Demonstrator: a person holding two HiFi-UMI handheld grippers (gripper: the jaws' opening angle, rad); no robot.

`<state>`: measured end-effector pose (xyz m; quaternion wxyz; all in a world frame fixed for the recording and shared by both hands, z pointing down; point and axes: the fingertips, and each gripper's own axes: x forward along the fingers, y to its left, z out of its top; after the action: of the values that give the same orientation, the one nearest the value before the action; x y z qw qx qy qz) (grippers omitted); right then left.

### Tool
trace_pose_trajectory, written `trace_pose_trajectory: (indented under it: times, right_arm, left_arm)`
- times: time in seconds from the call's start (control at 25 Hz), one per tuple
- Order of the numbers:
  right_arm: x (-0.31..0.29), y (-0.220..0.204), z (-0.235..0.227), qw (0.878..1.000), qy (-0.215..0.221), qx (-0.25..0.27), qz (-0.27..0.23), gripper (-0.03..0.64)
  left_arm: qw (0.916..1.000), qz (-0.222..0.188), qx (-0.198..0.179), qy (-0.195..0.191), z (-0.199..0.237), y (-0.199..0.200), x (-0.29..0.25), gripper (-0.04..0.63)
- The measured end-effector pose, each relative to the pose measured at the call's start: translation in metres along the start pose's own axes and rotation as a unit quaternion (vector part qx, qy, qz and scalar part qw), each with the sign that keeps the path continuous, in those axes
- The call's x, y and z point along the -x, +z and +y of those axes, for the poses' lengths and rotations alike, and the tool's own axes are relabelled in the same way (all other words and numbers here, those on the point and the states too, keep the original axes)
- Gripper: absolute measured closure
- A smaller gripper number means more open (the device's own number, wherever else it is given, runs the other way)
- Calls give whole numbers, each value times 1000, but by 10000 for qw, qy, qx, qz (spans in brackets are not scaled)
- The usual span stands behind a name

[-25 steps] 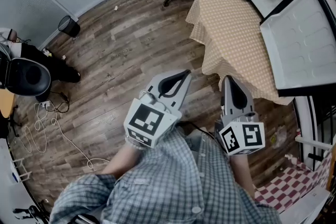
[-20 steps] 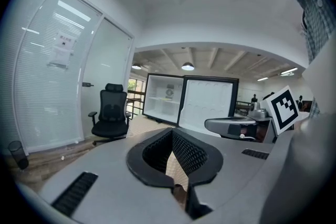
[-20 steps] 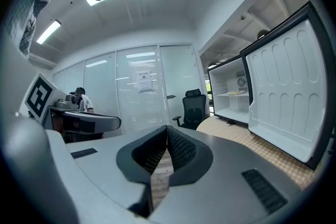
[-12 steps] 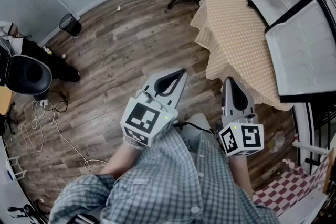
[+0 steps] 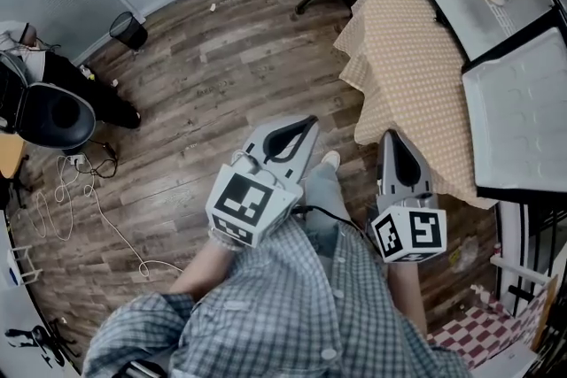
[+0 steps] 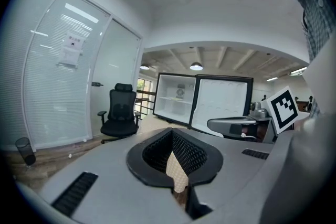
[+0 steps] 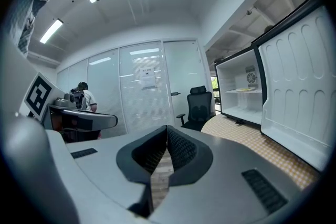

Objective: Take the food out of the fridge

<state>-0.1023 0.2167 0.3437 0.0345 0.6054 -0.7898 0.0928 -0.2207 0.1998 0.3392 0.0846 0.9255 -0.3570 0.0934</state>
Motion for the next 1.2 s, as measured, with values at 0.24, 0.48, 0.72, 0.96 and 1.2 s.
trace_pose_trajectory:
  times: [0.24,0.48,0.72,0.96,1.2]
  right_arm:
    - [-43,12,-15,9997,230,-11,-20,607]
    - [-87,24,-49,9995,312,-6,52,607]
    - [-132,40,-87,9993,362,1,118,606]
    - [-169,52,-122,9994,327,28,119,607]
    - [-188,58,-166,9998,140,37,120,607]
  left_arm:
    - [9999,10,-22,154,25,14,-33,589]
    - [9998,-6,25,207,46,33,-82,589]
    - [9996,-35,51,286,68,55,-133,589]
    - [9996,-41,109,242,86,67,-182,589]
    - [9999,-47,103,41,86,78,-233,589]
